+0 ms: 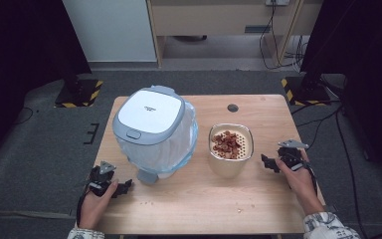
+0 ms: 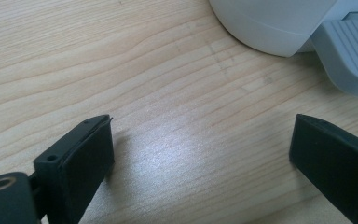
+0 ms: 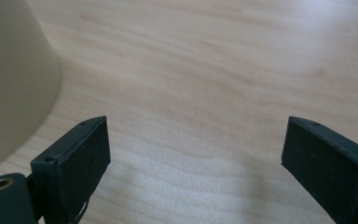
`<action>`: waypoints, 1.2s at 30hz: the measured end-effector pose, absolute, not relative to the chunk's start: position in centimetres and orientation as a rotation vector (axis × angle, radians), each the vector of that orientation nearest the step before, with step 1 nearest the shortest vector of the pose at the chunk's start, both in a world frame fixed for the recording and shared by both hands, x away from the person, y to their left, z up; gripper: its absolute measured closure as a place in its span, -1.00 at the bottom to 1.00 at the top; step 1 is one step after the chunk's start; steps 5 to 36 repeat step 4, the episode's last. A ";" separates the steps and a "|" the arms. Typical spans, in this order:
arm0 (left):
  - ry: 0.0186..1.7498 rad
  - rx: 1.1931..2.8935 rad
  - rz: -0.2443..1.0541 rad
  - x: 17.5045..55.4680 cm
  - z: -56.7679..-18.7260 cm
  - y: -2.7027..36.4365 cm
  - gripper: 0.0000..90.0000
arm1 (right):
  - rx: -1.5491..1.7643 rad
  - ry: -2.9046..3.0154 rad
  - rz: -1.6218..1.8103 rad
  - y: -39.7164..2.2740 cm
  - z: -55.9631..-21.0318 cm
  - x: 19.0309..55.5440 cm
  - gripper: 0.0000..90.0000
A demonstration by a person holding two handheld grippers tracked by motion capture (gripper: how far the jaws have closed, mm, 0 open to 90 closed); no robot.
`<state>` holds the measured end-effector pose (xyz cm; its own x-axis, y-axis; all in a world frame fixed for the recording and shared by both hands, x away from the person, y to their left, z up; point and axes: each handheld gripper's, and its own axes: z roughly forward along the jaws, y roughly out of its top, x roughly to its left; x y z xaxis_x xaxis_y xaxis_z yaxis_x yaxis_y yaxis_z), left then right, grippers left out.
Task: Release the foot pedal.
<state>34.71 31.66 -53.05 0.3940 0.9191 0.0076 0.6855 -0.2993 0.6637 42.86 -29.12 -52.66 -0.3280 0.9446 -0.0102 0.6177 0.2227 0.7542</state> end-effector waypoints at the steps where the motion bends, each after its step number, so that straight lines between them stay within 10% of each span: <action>1: 1.366 2.077 0.529 34.7 -53.1 31.7 -0.89 | 1.438 2.043 0.883 -29.0 -53.1 42.9 -0.82; 36: 1.362 2.071 0.529 34.7 -53.2 31.7 -0.91 | 1.470 2.062 0.866 -29.0 -53.9 42.8 -0.87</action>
